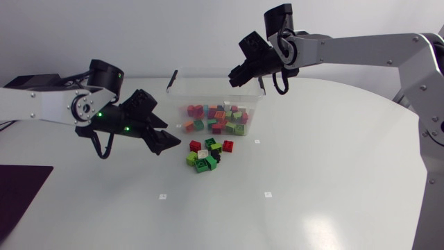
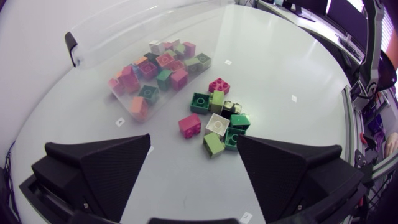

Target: Place the duplo bricks in the container

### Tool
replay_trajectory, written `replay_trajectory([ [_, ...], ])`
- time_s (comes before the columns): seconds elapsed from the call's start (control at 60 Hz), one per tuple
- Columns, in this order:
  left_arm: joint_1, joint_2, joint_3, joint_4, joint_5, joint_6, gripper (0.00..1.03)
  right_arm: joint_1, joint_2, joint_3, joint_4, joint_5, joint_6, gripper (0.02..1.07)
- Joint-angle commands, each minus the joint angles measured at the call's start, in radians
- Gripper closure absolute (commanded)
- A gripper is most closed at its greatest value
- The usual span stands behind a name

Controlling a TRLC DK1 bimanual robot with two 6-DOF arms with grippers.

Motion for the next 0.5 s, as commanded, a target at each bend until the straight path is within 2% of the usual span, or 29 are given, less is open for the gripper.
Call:
replay_trajectory([
  [0.0,0.003,-0.015,-0.097,0.092,0.042,0.015,0.07,-0.002,-0.008,-0.025,0.040,0.009,0.025,0.17],
  [0.083,0.008,0.020,-0.132,0.163,0.070,0.047,0.07,-0.007,-0.034,-0.070,0.089,0.009,0.031,0.12],
  [0.183,0.018,0.087,-0.141,0.221,0.113,0.094,0.07,-0.010,-0.067,-0.121,0.130,0.007,0.031,0.11],
  [0.317,0.051,0.155,-0.123,0.221,0.173,0.222,0.07,-0.027,-0.143,-0.211,0.164,-0.024,0.025,0.11],
  [0.483,0.083,0.232,-0.084,0.209,0.205,0.386,0.07,-0.057,-0.261,-0.357,0.198,-0.090,0.002,0.11],
])
